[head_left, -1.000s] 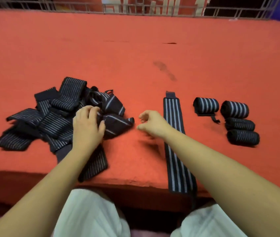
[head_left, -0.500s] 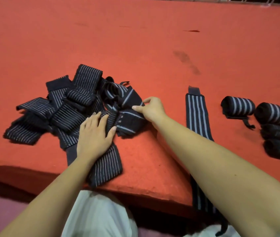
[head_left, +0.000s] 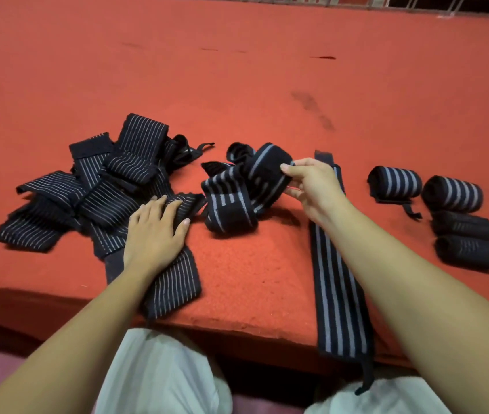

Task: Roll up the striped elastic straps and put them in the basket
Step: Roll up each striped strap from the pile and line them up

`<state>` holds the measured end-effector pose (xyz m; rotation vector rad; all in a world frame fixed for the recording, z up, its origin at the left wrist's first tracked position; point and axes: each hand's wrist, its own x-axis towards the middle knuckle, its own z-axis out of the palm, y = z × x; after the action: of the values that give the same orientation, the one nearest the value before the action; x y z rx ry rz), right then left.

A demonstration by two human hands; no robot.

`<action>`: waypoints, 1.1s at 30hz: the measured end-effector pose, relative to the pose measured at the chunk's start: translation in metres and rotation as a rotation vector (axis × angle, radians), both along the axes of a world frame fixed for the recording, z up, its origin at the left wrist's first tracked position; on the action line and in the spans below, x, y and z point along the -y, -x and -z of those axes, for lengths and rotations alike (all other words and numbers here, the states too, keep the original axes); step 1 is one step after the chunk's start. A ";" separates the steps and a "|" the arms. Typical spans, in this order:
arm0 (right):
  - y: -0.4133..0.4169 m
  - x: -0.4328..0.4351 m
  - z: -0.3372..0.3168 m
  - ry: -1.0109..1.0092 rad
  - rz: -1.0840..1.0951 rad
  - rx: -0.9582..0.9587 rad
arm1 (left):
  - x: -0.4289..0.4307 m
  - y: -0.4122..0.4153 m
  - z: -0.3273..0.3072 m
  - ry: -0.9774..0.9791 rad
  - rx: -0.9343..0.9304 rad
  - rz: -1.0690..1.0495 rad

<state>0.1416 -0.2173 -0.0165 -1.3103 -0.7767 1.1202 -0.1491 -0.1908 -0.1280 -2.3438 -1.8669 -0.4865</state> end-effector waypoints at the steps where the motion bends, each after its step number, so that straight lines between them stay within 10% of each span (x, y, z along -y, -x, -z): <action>1: -0.009 0.008 0.001 -0.001 -0.009 0.010 | 0.000 0.000 -0.001 0.013 -0.008 -0.003; 6: -0.032 0.041 0.008 0.018 -0.061 0.061 | 0.006 -0.005 -0.008 0.052 0.060 -0.031; 14: -0.017 0.062 0.002 -0.037 -0.197 0.142 | 0.007 -0.094 -0.092 0.358 0.700 0.342; 19: -0.026 0.075 -0.001 -0.030 -0.132 0.156 | 0.017 -0.101 -0.069 0.298 0.531 0.273; 33: -0.039 0.080 -0.003 0.013 0.037 -0.207 | 0.009 -0.070 -0.071 0.178 1.020 -0.165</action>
<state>0.1806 -0.2971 -0.0133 -1.1925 -0.5912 1.2104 -0.0788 -0.1998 -0.0574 -2.1568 -2.4976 -1.8090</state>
